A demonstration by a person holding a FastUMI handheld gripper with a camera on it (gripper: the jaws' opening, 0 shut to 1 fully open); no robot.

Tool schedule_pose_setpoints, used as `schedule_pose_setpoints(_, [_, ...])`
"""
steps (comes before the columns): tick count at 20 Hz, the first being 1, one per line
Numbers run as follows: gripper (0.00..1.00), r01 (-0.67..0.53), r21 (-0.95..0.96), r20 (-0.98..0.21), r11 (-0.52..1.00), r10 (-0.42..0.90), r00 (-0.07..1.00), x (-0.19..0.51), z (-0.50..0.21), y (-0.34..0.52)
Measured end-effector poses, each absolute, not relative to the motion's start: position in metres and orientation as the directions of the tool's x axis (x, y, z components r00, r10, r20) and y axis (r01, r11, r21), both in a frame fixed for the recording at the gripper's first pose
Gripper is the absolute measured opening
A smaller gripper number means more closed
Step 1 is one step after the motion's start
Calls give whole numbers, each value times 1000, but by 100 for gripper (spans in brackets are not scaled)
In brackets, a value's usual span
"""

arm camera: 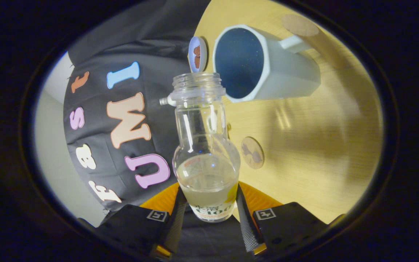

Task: Take the bottle from table, then pour the juice into the cup, finally place the bottle on the coaster

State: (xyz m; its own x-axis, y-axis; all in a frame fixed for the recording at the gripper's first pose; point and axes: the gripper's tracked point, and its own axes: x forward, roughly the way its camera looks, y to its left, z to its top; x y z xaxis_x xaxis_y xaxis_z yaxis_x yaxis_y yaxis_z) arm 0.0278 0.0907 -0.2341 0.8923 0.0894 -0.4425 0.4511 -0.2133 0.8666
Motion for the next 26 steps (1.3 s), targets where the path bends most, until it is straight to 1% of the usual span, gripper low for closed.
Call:
schedule_pose_setpoints(15, [72,435,836,-420,-333,121,899,36,-215,99])
schedule_pose_setpoints(26, [72,398,810,-388,-431,116,915,41,-198,90])
